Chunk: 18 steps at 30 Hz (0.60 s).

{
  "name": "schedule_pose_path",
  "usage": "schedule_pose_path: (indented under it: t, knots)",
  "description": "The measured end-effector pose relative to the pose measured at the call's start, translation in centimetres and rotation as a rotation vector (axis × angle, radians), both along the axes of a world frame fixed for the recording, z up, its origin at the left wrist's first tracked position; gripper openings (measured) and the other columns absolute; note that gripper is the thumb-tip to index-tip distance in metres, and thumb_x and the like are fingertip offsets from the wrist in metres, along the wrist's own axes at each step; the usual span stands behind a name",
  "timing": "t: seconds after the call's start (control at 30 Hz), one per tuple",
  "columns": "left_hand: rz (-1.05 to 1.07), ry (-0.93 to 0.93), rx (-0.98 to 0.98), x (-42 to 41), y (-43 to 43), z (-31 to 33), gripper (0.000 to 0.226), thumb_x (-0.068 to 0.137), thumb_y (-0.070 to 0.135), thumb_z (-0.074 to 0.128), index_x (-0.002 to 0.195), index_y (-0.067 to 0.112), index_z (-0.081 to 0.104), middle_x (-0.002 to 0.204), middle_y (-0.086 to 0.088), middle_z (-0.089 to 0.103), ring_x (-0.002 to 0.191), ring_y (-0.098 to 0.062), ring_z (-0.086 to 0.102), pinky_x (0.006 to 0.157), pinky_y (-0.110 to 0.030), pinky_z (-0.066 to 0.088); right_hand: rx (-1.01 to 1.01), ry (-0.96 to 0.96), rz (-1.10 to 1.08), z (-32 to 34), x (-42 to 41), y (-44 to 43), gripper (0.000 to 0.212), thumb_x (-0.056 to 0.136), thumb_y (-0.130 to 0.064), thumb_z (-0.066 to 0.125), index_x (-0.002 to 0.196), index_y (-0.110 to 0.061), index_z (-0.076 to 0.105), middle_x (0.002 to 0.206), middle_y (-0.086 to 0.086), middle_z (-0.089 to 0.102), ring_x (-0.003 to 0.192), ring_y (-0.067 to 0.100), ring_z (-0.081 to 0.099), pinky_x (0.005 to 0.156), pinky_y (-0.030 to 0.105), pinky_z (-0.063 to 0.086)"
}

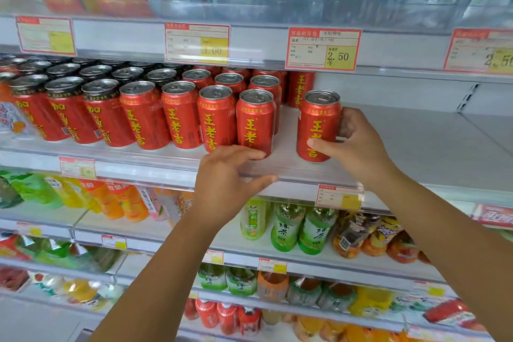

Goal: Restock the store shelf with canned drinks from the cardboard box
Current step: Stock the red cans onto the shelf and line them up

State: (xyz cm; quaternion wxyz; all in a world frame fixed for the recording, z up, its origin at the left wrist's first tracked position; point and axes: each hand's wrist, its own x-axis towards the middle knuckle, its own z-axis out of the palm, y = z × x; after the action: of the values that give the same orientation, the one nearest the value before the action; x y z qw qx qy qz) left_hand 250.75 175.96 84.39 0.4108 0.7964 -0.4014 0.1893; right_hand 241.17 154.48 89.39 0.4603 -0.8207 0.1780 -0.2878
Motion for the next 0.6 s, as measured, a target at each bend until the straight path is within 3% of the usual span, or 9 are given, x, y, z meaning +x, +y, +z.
schedule_pose_path:
  t: [0.1,0.3,0.6]
  knots:
    - [0.037,-0.152,0.008,1.0,0.2,-1.6,0.041,0.07,0.061,0.072,0.097,0.031,0.074,0.096,0.016,0.07,0.093,-0.011,0.063,0.087,-0.041,0.048,-0.018,0.062,-0.02,0.0,2.0,-0.8,0.068,0.069,-0.025,0.085,0.125,-0.018,0.046,0.117,-0.002,0.061,0.102,0.012,0.059,0.084,0.027,0.043]
    - [0.023,-0.189,-0.034,1.4,-0.1,-3.1,0.04,0.072,0.059,0.073,0.098,0.028,0.072,0.091,0.014,0.066,0.09,-0.015,0.057,0.091,-0.026,0.032,-0.065,0.122,0.006,0.6,5.9,-2.3,0.076,0.074,-0.024,0.082,0.132,-0.01,0.036,0.117,-0.002,0.05,0.104,0.015,0.054,0.086,0.028,0.042]
    - [0.024,-0.202,-0.038,1.5,-0.2,-3.3,0.039,0.073,0.058,0.073,0.097,0.026,0.072,0.087,0.011,0.065,0.085,-0.019,0.057,0.088,-0.028,0.033,-0.07,0.137,-0.042,0.3,10.2,-4.1,0.078,0.079,-0.03,0.078,0.138,-0.013,0.029,0.133,0.011,0.053,0.114,0.022,0.055,0.092,0.029,0.042]
